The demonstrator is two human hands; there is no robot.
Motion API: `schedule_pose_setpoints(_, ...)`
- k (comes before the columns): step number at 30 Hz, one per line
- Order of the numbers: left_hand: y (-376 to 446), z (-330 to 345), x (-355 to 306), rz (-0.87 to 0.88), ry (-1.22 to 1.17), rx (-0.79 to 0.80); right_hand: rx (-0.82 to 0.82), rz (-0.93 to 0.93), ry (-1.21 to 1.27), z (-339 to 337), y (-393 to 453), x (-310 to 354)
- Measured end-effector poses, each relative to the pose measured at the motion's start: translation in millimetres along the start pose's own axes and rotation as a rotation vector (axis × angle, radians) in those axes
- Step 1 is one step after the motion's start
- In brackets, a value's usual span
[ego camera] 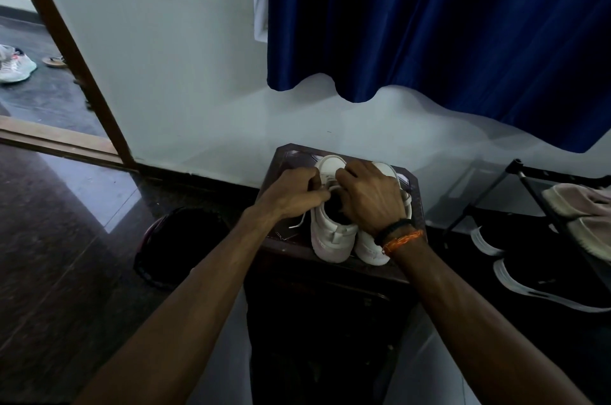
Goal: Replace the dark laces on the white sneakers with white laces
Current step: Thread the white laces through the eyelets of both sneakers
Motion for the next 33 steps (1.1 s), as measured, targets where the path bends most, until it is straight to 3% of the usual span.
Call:
schedule_pose_setpoints(5,-2.0,-1.2,-2.8,-0.035,-0.016,0.002,0.036,0.096,0.061,4.9,2.6,-1.3)
schedule_pose_setpoints(10,-8.8,-13.2,-3.6,-0.078,-0.058,0.157,0.039,0.147,0.097,4.7,7.2,-6.8)
schedule_pose_setpoints(13,-10.0,-27.5,-6.6,-0.088,-0.099,0.151,0.038,0.175,0.138,1.4,6.9,-9.1)
schedule_pose_setpoints(18,-7.6,-44.3,-26.6,-0.092,-0.333,0.100,0.067,0.252,0.205,-3.3,10.7,-3.3)
schedule_pose_setpoints(24,-12.0,-46.1,-53.0,-0.189,-0.518,0.144,0.078,0.272,0.187,0.5,11.6,5.1)
schedule_pose_setpoints(27,-16.5,-42.7,-61.9,-0.221,-0.656,0.073,0.029,0.293,0.243,-2.4,8.4,6.7)
schedule_pose_setpoints(30,-14.8,-41.6,-62.4,-0.208,-0.840,-0.044,-0.023,0.473,0.528,-9.9,-2.7,18.9)
schedule_pose_setpoints(33,-10.5,-40.2,-58.6,-0.176,-0.887,-0.133,0.141,0.798,1.202,-24.4,-10.7,39.0)
Point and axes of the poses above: each hand's wrist, its own y-axis towards the middle knuckle, its own z-axis out of the palm, x = y × z, the point moved 1 cm from there along y, towards the middle knuckle, and after that the axes turned 7 degrees about z, right-handed, at the moved point
